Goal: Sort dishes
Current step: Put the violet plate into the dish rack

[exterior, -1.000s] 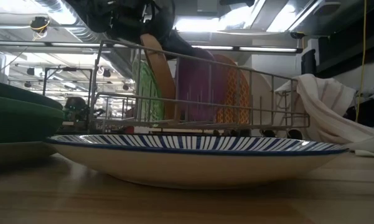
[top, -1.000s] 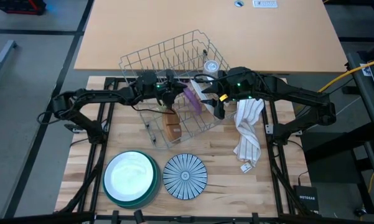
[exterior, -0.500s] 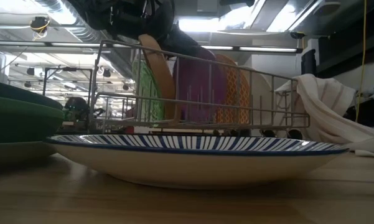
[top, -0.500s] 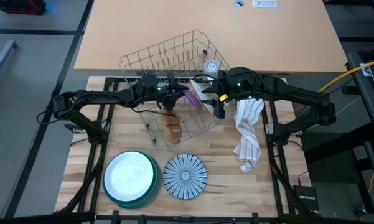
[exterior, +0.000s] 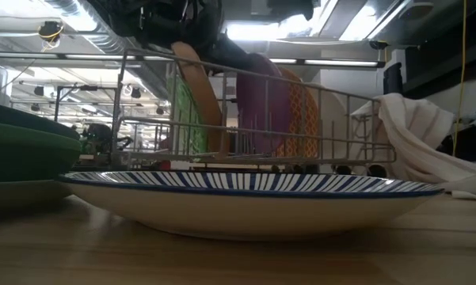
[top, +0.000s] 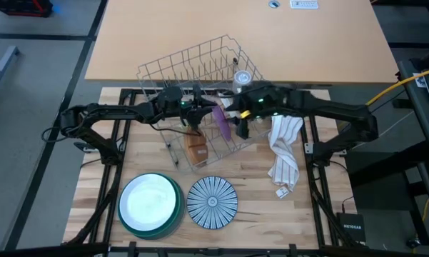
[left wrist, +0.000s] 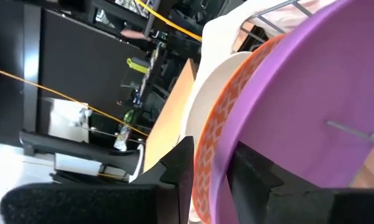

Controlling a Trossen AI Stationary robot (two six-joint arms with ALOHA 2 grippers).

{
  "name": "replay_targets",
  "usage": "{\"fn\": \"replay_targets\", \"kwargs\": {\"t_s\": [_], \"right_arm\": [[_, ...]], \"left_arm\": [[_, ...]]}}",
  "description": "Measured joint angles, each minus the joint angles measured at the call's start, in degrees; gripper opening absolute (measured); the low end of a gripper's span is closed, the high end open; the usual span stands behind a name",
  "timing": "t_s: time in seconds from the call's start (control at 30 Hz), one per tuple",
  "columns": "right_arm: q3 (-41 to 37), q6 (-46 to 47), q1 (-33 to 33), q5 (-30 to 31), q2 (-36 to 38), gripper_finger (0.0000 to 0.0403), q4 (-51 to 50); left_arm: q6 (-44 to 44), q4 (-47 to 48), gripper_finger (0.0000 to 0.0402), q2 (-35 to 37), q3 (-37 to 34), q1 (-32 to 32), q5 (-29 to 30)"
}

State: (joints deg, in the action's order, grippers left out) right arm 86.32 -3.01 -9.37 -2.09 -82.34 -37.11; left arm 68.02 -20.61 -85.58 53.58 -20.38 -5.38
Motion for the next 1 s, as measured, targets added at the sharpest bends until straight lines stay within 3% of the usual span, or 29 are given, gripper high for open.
{"fn": "replay_targets", "kwargs": {"t_s": [0.37, 0.6, 1.0], "right_arm": [[-0.02, -0.46, 1.07, 4.70, -8.70, 0.0191, 1.90], [-0.02, -1.73, 1.14, 6.13, -9.63, 0.0191, 4.14], [-0.02, 0.50, 1.20, 14.99, -9.63, 0.0191, 1.54]], "left_arm": [[-0.60, 0.34, 0.0081, 0.00, -0.11, 0.28, -0.37], [-0.20, 0.27, 0.0081, 0.00, -0.13, 0.94, -0.37], [-0.36, 0.23, 0.0081, -0.04, -0.17, 2.62, -0.18]]}}
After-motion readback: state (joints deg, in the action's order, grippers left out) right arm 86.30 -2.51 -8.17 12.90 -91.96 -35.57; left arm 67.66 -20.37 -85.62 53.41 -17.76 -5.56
